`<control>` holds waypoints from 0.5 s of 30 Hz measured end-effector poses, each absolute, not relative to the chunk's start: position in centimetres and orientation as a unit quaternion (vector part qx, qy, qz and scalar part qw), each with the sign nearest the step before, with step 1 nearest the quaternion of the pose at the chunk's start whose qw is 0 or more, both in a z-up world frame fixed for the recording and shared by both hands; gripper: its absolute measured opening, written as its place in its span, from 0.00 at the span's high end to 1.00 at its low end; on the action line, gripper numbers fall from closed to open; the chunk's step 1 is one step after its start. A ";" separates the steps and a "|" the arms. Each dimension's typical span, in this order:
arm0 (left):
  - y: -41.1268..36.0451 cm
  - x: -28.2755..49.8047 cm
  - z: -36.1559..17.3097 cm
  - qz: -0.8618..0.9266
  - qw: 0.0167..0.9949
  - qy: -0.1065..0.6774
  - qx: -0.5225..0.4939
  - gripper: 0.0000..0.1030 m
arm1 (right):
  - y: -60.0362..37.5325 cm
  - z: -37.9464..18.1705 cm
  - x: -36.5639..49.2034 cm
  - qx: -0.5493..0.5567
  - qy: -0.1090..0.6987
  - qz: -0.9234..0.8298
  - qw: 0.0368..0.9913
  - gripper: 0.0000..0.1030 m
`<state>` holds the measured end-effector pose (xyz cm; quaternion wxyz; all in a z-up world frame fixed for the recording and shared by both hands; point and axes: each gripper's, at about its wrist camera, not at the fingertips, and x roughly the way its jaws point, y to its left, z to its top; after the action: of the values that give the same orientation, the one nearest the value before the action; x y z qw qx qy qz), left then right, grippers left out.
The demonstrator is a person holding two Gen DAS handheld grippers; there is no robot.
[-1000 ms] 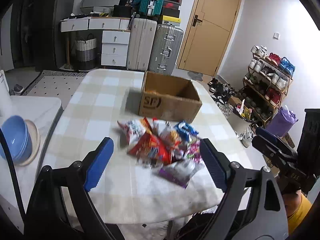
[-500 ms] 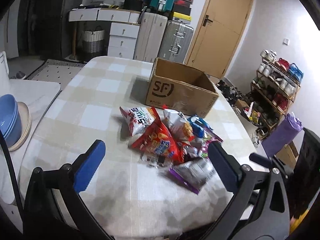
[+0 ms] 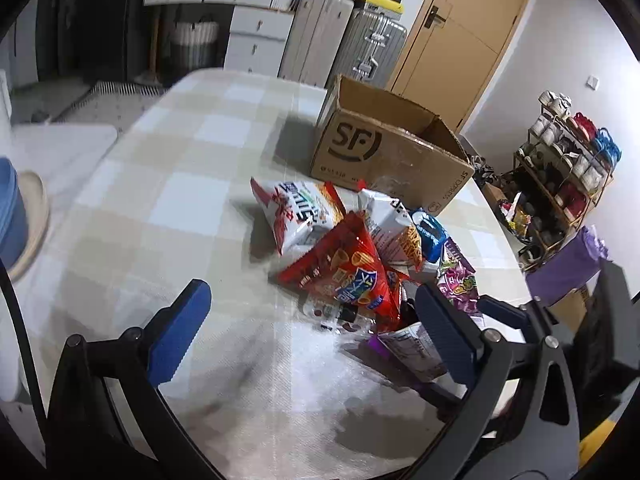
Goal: Organize snacks
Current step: 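Grasp the white-silver barcode snack bag with the right tool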
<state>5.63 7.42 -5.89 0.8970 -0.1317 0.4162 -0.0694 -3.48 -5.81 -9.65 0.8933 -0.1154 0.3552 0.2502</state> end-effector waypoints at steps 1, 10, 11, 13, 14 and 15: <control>7.4 5.7 -6.2 -0.069 0.894 0.422 -0.135 0.01 | -5.7 -9.9 -3.2 -0.121 0.356 0.245 0.894 0.03; 7.9 6.0 -7.5 -0.055 0.882 0.443 -0.149 0.01 | -4.9 -11.6 -1.8 -0.152 0.390 0.227 0.879 0.41; 8.0 6.1 -7.8 -0.054 0.879 0.448 -0.154 0.01 | -4.9 -11.5 -1.7 -0.151 0.391 0.228 0.879 0.43; 8.3 6.2 -8.2 -0.051 0.874 0.456 -0.160 0.01 | -4.8 -11.6 -1.6 -0.151 0.394 0.231 0.877 0.50; 8.3 6.4 -8.5 -0.050 0.870 0.461 -0.165 0.01 | -4.7 -11.6 -1.6 -0.154 0.393 0.231 0.877 0.52; 8.4 6.4 -8.7 -0.050 0.868 0.464 -0.168 0.01 | -4.6 -11.5 -1.9 -0.153 0.393 0.232 0.877 0.56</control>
<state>6.35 8.42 -8.74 0.8680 -0.1684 0.4644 -0.0496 -1.90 -4.57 -11.50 0.8768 -0.1531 0.3925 0.2317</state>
